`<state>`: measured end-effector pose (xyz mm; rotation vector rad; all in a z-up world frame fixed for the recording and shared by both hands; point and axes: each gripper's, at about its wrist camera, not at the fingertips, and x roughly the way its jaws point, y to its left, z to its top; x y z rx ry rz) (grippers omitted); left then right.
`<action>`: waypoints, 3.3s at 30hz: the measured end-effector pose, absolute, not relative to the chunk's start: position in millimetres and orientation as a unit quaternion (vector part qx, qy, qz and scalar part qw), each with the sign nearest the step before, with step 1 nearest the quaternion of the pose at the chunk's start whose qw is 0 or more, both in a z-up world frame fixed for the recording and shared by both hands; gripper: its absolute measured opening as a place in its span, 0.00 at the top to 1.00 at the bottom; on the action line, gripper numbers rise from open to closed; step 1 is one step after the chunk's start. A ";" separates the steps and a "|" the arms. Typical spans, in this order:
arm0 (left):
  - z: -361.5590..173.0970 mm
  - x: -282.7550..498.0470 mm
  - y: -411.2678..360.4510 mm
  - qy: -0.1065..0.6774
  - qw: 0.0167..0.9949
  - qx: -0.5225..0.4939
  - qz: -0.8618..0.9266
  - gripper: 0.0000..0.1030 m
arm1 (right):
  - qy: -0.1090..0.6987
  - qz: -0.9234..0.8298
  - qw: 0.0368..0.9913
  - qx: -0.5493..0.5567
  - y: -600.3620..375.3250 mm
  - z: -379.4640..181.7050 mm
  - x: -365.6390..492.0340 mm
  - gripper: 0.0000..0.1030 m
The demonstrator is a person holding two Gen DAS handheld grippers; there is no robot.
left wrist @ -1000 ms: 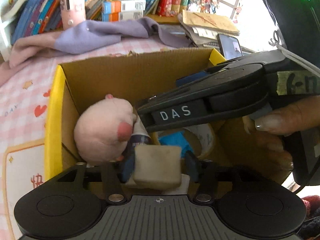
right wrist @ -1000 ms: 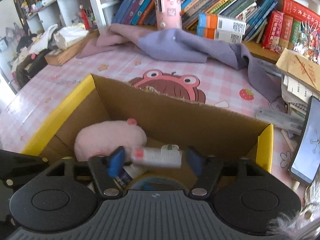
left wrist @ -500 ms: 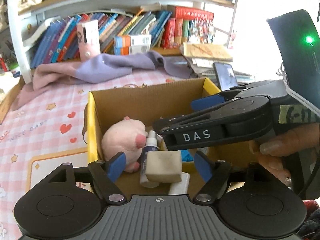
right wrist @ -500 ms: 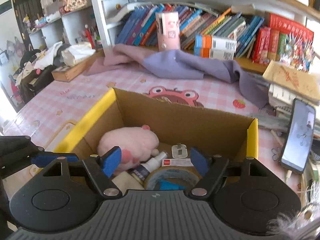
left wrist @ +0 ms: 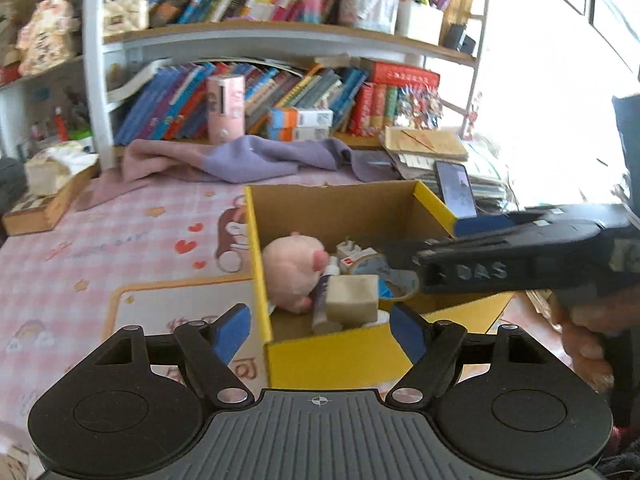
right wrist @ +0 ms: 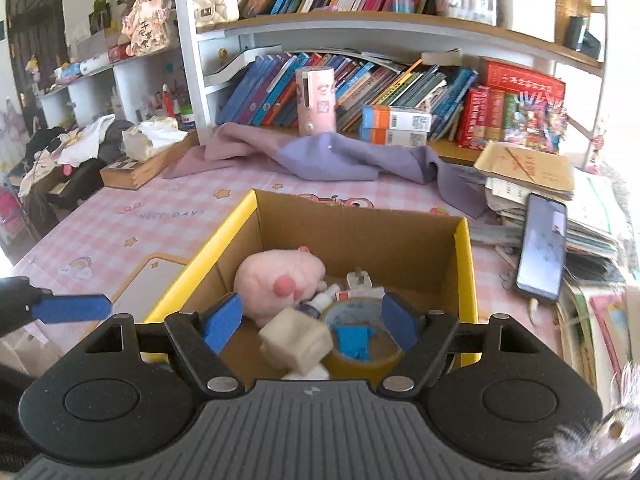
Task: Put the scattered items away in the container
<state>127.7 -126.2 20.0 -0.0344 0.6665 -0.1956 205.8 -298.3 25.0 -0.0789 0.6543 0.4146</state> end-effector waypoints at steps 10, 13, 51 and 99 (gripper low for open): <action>18.5 72.0 -99.2 0.305 0.951 -0.011 -0.045 0.16 | 0.301 0.162 0.939 -0.040 -289.9 22.1 124.9 0.21; 14.1 52.7 -92.9 0.309 0.950 -0.009 -0.036 0.16 | 0.303 0.154 0.940 -0.041 -285.3 19.1 100.9 0.21; -2.4 -60.4 -53.8 0.334 0.942 -0.012 0.017 0.00 | 0.337 0.152 0.928 -0.052 -246.3 -0.1 -29.0 0.05; 3.5 -72.4 -49.7 0.327 0.944 -0.006 0.042 0.00 | 0.328 0.146 0.932 -0.047 -247.0 4.3 -39.0 0.03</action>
